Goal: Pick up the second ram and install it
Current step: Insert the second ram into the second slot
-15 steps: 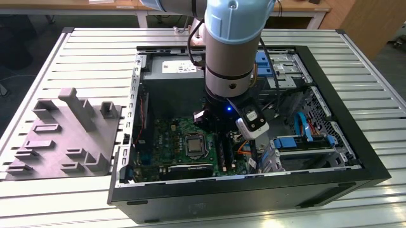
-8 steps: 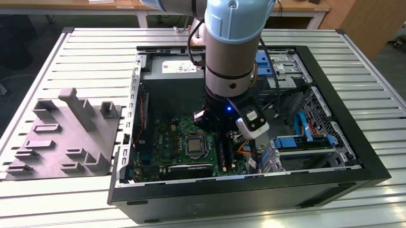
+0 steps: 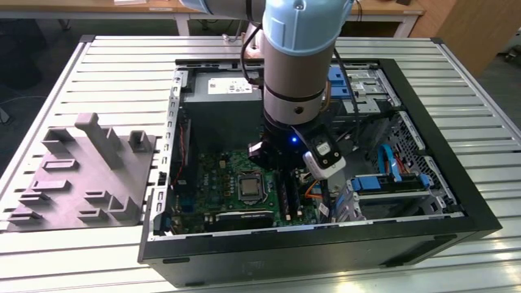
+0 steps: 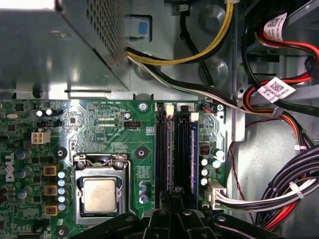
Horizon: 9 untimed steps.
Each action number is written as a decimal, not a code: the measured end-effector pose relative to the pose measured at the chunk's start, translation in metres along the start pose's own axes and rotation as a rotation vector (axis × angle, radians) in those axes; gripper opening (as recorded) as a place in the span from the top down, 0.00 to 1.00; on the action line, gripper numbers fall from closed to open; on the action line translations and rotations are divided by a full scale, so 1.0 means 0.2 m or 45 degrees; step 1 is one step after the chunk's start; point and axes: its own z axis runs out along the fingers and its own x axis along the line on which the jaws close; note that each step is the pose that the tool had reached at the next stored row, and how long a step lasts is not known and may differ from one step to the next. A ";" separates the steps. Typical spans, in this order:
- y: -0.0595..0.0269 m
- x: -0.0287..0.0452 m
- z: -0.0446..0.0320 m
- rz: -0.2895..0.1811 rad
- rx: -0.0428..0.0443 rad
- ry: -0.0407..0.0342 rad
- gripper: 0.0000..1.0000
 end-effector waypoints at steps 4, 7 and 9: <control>-0.020 0.001 0.007 0.001 -0.012 0.0000 0.89; -0.020 0.001 0.008 0.001 -0.014 0.0000 0.89; -0.021 0.001 0.015 0.001 -0.017 0.0004 0.89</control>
